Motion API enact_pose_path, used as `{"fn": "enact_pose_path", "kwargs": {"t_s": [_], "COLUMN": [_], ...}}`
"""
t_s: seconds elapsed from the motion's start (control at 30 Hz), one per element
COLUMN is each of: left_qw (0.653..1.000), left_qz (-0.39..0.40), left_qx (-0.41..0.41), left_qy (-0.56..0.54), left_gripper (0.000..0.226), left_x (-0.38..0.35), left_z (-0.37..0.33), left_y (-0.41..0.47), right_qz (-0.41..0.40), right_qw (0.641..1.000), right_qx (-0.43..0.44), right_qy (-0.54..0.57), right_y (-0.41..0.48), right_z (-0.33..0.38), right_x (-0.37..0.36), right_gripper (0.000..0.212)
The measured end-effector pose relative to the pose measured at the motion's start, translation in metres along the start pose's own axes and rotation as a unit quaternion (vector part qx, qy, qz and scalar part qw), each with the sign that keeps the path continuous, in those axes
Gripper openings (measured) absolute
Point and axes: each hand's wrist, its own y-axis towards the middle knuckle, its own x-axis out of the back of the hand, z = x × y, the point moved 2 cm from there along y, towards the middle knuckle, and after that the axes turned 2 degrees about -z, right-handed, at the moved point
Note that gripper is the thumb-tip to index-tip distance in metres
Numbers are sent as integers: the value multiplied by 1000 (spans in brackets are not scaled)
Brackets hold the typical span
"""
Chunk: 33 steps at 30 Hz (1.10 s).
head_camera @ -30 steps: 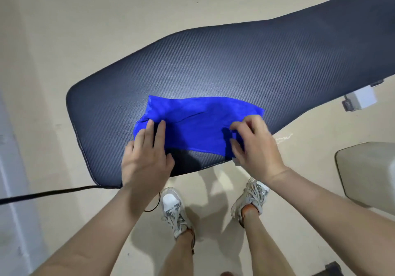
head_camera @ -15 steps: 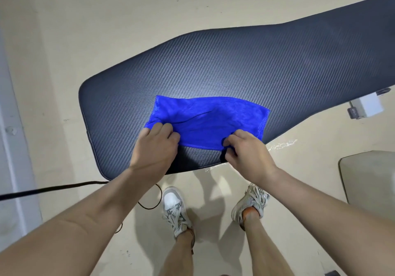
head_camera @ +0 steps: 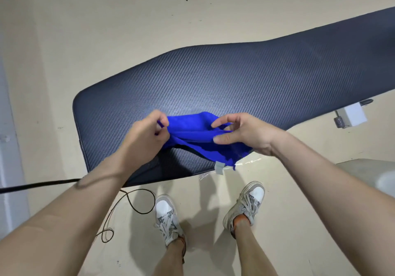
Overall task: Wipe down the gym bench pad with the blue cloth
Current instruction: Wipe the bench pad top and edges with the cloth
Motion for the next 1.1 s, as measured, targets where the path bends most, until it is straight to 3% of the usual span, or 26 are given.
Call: {"fn": "enact_pose_path", "kwargs": {"t_s": [0.1, 0.2, 0.3, 0.43, 0.57, 0.7, 0.83, 0.9, 0.97, 1.1], "left_qw": [993, 982, 980, 986, 962, 956, 943, 951, 961, 960], "left_qz": [116, 185, 191, 96, -105, -263, -244, -178, -79, 125], "left_qx": [14, 24, 43, 73, 31, -115, -227, -249, -250, -146], "left_qy": [-19, -25, -32, -119, -250, -58, 24, 53, 84, 203], "left_gripper": [3, 11, 5, 11, 11, 21, 22, 21, 20, 24], "left_x": [16, 42, 56, 64, 84, 121, 139, 126, 100, 36], "left_z": [-20, -41, -52, -70, -96, -141, -159, -143, -119, -65], "left_y": [19, 28, 34, 40, 49, 62, 58, 47, 31, -6], "right_qz": [-41, -138, -198, -273, -428, -523, -565, -550, -509, -395], "right_qw": [987, 975, 961, 945, 873, 794, 723, 732, 773, 864], "right_qx": [33, 81, 114, 172, 232, 306, 387, 381, 340, 193], "right_qy": [-152, -151, -154, -51, -22, -56, -88, -125, -168, -245], "right_y": [1, -5, -6, -20, -29, -53, -77, -78, -72, -62], "right_z": [22, 51, 74, 112, 146, 178, 158, 118, 67, -25], "right_x": [27, 55, 68, 69, 78, 88, 95, 88, 75, 44], "right_gripper": [29, 15, 12, 14, 17, 18, 17, 14, 13, 17]}}
